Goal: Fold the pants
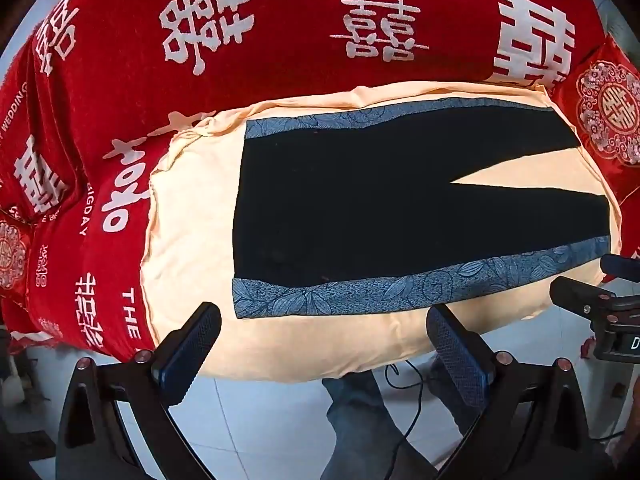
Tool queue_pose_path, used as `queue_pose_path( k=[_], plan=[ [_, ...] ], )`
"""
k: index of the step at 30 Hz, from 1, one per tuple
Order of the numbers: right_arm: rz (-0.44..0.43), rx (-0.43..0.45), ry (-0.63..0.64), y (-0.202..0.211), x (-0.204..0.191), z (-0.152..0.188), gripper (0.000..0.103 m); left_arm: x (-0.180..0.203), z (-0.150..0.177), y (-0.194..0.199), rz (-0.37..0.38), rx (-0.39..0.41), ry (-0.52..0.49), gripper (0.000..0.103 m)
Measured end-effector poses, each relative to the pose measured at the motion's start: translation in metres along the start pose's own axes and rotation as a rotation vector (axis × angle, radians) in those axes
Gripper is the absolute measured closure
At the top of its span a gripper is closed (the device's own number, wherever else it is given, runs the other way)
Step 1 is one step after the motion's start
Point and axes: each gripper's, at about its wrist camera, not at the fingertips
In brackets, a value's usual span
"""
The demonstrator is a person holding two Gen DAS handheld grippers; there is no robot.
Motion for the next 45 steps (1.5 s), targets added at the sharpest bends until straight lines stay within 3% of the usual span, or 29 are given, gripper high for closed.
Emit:
queue_pose_path(
  k=[9, 22, 45],
  plan=[
    [0.012, 0.020, 0.006, 0.006, 0.000, -0.005, 0.000, 0.000, -0.001, 0.009, 0.025, 0.026, 0.005, 0.000],
    [0.011, 0.043, 0.030, 0.015, -0.002, -0.012, 0.000, -0.012, -0.005, 0.015, 0.000, 0.030, 0.072, 0.000],
    [-0.001, 0.032, 0.051, 0.013, 0.001, -0.018, 0.000, 0.003, -0.011, 0.018, -0.043, 0.023, 0.063, 0.000]
  ],
)
Point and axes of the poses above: each gripper's, at about its wrist camera, not at the fingertips, and y roughly against the way its jaws point, x to its right, z to its underside, and after that the axes turned 11 degrees about -x, right-handed
